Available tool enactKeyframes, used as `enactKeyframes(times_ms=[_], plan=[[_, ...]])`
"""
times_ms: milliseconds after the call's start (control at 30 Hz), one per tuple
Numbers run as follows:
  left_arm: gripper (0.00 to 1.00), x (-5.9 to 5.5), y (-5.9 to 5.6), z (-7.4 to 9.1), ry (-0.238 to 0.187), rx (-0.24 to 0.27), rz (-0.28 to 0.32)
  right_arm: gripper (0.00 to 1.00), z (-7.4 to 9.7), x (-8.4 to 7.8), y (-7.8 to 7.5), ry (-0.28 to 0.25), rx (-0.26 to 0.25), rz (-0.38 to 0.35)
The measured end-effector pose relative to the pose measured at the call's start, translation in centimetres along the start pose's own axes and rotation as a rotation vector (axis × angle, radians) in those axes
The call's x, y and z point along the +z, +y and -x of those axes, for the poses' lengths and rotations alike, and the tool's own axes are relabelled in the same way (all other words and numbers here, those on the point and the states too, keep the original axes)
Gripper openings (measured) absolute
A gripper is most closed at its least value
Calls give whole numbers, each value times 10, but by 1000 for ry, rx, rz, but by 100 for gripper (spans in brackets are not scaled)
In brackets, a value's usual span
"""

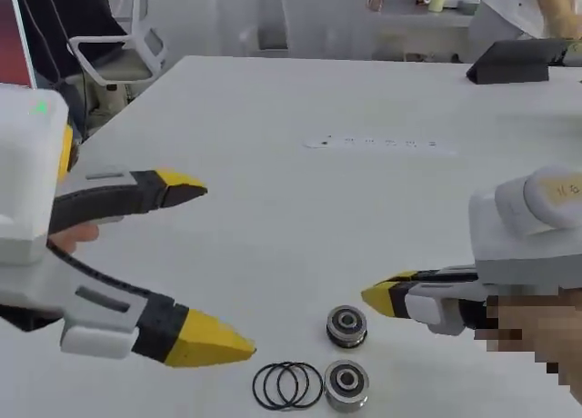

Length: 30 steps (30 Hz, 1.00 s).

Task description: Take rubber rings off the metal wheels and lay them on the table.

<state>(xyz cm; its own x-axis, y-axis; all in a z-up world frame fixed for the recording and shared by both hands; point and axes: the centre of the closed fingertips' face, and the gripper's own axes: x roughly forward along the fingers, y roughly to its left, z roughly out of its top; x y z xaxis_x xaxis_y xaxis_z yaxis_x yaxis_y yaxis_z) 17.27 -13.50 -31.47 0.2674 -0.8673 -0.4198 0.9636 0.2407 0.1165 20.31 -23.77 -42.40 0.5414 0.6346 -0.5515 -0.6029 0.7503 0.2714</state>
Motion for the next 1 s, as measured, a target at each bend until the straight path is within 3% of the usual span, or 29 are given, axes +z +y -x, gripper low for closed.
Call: enactKeyframes(times_ms=[100,167,333,433,567,600,667,833,933,1000], plan=[[93,14,1,-16,-34,-28,-17,8,0,-5,-6,3,0,1],[88,17,1,-28,-36,-43,-27,9,-1,-8,-9,9,2,6],[81,19,-3,-57,-44,-89,-56,11,-5,-20,-11,45,6,28],[76,14,-2,-78,-46,-103,-47,12,-7,-27,-12,70,6,52],[63,-12,3,-107,14,-94,-64,15,-12,-34,-11,89,21,54],[61,-18,4,-113,12,-90,-60,16,-13,-37,-11,94,25,55],[57,-27,8,-124,-7,-45,14,17,-14,-39,-10,99,27,62],[44,-63,-1,-137,45,-40,17,20,-16,-43,-9,108,27,108],[41,-76,-13,-139,93,-96,10,20,-18,-42,-7,105,34,121],[36,-77,-15,-141,86,-91,-3,20,-19,-43,-6,108,40,124]])
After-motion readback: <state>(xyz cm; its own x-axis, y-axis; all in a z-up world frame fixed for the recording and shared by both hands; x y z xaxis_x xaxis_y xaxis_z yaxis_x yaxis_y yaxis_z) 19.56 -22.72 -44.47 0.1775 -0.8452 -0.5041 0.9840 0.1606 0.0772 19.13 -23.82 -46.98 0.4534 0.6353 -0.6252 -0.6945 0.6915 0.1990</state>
